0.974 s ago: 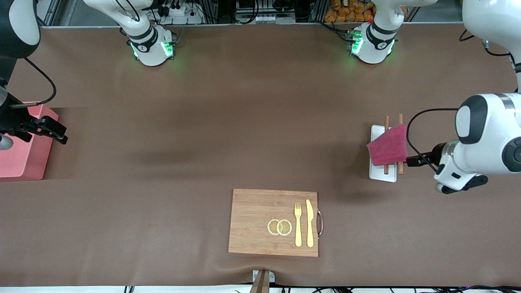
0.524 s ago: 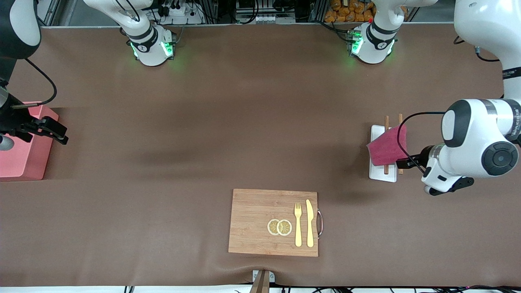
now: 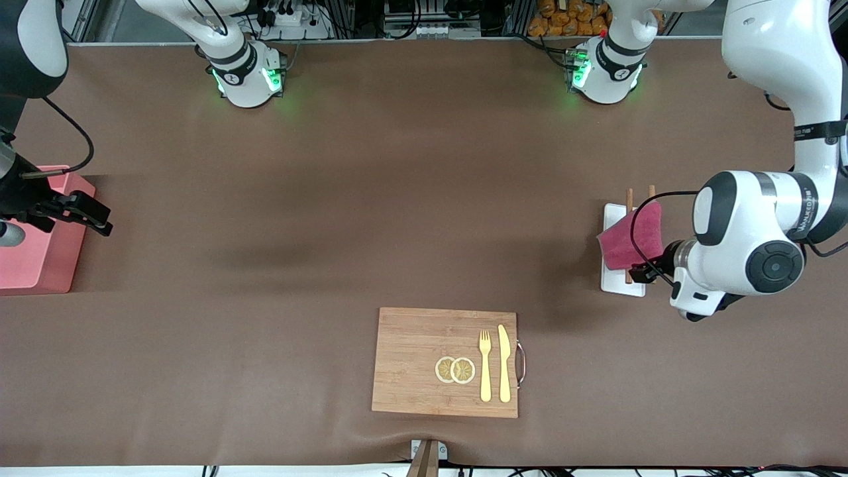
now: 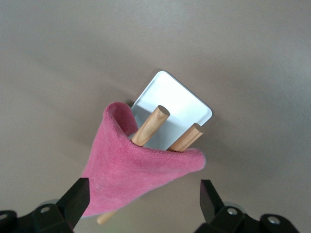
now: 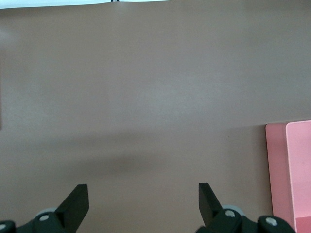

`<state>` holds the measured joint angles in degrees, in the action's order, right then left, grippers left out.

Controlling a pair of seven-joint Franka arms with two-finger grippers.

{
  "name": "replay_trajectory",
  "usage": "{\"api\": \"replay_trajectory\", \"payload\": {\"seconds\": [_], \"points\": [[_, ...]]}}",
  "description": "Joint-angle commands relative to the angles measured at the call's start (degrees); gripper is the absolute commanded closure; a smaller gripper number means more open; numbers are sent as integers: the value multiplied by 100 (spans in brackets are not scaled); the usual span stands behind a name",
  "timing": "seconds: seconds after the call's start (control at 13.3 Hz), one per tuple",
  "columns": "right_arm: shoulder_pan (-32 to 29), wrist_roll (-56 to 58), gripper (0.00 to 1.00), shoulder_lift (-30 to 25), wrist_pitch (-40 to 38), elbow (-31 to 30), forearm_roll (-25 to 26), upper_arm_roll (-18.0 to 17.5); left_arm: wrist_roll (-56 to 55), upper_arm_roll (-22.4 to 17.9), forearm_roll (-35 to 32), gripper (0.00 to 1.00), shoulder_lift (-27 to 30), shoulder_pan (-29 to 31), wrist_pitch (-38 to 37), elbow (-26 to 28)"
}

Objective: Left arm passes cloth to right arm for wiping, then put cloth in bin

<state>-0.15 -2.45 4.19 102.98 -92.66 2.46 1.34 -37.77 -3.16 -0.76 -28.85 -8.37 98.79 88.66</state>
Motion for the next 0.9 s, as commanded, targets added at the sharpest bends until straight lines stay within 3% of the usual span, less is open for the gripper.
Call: {"api": "replay_trajectory", "payload": {"seconds": [0.0,0.52,0.82], "points": [[59,-124,0,47,-68,99,53,6,-1350,-27,-161,0,-24,-60,26,-33],[68,-115,0,56,-59,90,53,6,-4454,-18,-688,0,-340,-490,35,-42],[68,-115,0,56,-59,99,53,6,-6124,-9,-1339,0,-472,-648,35,-33]]}}
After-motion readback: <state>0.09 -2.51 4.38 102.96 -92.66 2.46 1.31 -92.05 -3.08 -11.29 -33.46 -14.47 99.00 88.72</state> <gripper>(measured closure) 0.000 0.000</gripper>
